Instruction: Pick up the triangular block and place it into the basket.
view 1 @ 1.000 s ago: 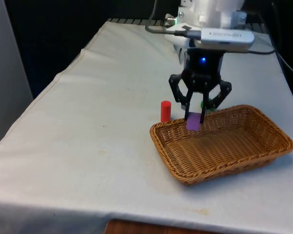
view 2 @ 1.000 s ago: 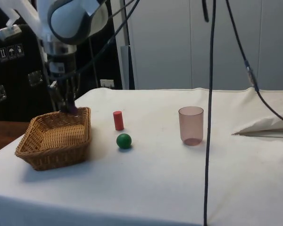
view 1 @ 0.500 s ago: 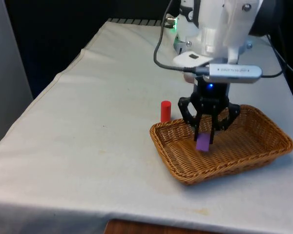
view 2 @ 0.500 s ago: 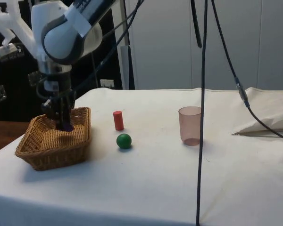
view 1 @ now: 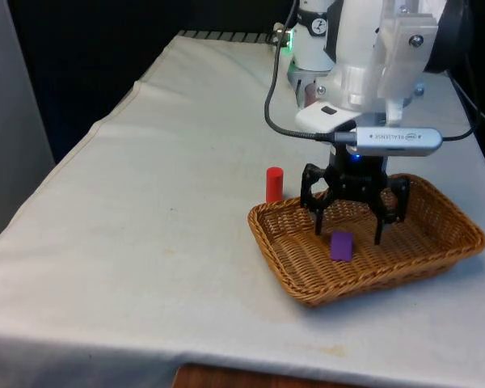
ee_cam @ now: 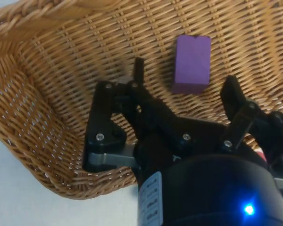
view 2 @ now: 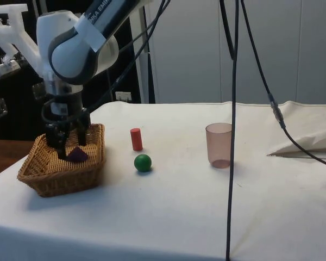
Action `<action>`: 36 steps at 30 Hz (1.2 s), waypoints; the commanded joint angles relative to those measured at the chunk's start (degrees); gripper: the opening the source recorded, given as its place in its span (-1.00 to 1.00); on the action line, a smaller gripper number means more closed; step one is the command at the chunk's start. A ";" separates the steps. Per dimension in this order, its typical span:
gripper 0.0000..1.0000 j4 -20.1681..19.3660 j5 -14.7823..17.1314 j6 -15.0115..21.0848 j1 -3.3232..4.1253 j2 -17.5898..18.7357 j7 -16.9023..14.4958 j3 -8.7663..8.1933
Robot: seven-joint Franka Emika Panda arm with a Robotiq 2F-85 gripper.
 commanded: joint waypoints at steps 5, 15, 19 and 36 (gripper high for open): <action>1.00 0.00 0.57 0.57 -0.23 0.17 -0.11 0.46; 1.00 0.00 0.23 0.11 -0.06 0.11 0.00 0.17; 1.00 0.00 0.11 0.00 0.00 0.11 0.00 0.11; 1.00 -0.80 -0.46 -3.09 0.29 -5.10 0.11 -0.23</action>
